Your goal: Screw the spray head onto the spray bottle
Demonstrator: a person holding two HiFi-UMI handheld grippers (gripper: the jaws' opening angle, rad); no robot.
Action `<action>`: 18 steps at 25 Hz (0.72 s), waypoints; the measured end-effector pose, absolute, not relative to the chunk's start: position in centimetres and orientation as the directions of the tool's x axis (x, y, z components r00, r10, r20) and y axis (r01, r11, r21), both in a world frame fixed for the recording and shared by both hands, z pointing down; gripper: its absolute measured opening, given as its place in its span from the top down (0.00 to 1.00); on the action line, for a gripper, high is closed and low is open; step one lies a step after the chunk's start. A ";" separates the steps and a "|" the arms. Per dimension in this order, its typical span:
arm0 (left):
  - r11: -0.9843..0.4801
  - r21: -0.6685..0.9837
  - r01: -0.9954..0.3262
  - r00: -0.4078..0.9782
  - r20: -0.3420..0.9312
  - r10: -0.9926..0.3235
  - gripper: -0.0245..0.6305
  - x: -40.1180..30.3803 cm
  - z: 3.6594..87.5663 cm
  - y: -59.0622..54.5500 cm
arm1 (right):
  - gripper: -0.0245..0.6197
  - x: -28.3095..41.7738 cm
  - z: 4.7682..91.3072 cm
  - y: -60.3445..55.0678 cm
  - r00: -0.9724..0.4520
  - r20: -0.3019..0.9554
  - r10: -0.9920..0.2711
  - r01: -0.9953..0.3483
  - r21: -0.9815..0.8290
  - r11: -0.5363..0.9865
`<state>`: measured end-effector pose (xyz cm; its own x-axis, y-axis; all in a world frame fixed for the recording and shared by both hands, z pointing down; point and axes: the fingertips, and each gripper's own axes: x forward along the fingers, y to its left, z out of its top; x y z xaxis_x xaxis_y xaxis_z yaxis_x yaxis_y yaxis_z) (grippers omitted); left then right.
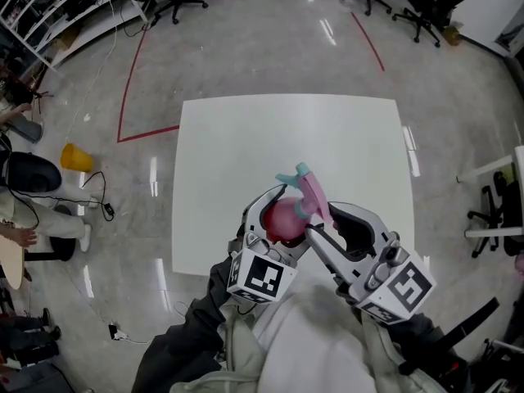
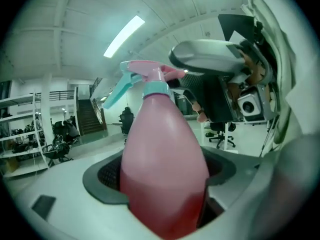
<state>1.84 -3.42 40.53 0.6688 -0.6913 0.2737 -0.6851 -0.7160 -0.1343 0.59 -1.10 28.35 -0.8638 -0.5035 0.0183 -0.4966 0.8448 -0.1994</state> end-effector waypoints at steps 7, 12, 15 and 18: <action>-0.777 -0.078 -0.625 0.740 0.259 -0.621 0.30 2.2 39.4 -2.9 | 0.77 -0.2 25.7 3.6 -0.957 -0.091 -0.275 -0.257 -0.171 0.951; -0.956 -0.032 -0.292 0.953 0.079 -0.294 0.30 3.2 36.4 1.5 | 0.60 2.4 27.2 3.1 -0.978 0.049 -0.203 -0.197 0.105 0.975; -0.997 -0.001 -0.078 0.994 0.074 -0.078 0.30 3.4 35.5 5.0 | 0.43 2.4 29.0 2.2 -0.989 0.119 -0.089 -0.083 0.047 0.995; -0.999 0.042 0.026 0.996 0.086 0.030 0.30 4.4 35.6 6.6 | 0.43 1.6 26.4 2.2 -0.999 -0.043 0.030 0.031 -0.036 0.999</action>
